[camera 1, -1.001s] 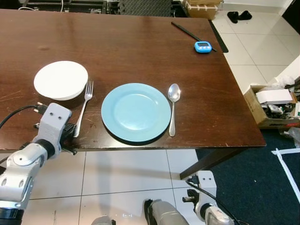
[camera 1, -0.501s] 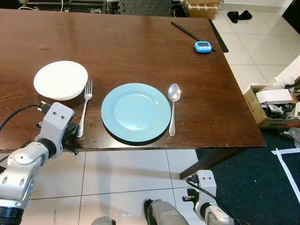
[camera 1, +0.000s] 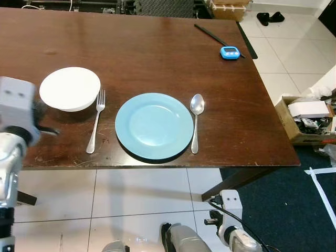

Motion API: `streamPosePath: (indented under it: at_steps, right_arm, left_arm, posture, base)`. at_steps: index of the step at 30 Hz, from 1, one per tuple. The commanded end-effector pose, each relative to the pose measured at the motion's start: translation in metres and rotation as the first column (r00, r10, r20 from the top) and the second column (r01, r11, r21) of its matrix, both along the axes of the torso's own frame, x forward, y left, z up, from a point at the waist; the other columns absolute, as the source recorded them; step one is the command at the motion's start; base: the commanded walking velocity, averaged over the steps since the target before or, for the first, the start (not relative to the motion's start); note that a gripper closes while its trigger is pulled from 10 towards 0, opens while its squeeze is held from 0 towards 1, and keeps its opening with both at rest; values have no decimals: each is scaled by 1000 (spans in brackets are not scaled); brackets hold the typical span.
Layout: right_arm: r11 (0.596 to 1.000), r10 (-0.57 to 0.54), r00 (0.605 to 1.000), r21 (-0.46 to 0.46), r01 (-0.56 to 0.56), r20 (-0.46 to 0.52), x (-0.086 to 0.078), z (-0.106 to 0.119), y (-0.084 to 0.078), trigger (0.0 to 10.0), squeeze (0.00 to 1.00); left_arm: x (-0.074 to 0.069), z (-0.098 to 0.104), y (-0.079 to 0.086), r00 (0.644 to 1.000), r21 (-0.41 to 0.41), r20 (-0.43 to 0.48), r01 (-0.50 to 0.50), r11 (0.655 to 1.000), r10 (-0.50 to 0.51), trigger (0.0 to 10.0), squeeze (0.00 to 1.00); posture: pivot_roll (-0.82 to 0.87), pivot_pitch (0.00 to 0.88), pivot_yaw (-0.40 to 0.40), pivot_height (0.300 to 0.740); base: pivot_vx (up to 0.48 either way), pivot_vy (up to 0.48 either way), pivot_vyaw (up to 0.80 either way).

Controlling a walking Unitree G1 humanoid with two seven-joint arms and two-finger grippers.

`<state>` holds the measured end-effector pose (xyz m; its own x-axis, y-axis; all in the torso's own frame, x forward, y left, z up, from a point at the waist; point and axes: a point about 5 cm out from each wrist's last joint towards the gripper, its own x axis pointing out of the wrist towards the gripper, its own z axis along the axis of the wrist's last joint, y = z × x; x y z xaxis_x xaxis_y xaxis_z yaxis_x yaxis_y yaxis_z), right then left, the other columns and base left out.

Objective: Setting the table

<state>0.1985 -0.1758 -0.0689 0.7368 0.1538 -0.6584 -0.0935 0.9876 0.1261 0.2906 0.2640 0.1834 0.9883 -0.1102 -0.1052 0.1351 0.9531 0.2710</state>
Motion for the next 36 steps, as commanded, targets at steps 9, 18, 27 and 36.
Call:
streamPosePath:
  at_steps: [9,18,27,36]
  right_arm:
    - [1000,-13,1000,-4,13,-24,-8,-4,-4,10000,0]
    - [1000,-11,1000,-1,11,-23,-8,-4,-3,10000,0]
    - [1000,-12,1000,-1,12,-28,-9,-5,-3,10000,0]
    - [1000,-16,999,-4,15,-31,-8,-5,-4,10000,0]
  left_arm:
    - [-9,32,-49,925,-339,267,352,872,-270,0,0]
    - [-49,6,-71,711,-353,0,658,665,-704,0,0]
    - [-74,-18,-74,484,-447,-277,700,557,-830,0,0]
    - [-89,-57,-89,370,-470,-464,668,578,-805,0,0]
  posture:
    - [32,111,-33,740]
    - [39,102,-37,740]
    - [37,104,-38,740]
    - [29,110,-39,740]
  base:
    - [0,0,0]
    - [0,0,0]
    - [0,0,0]
    - [0,0,0]
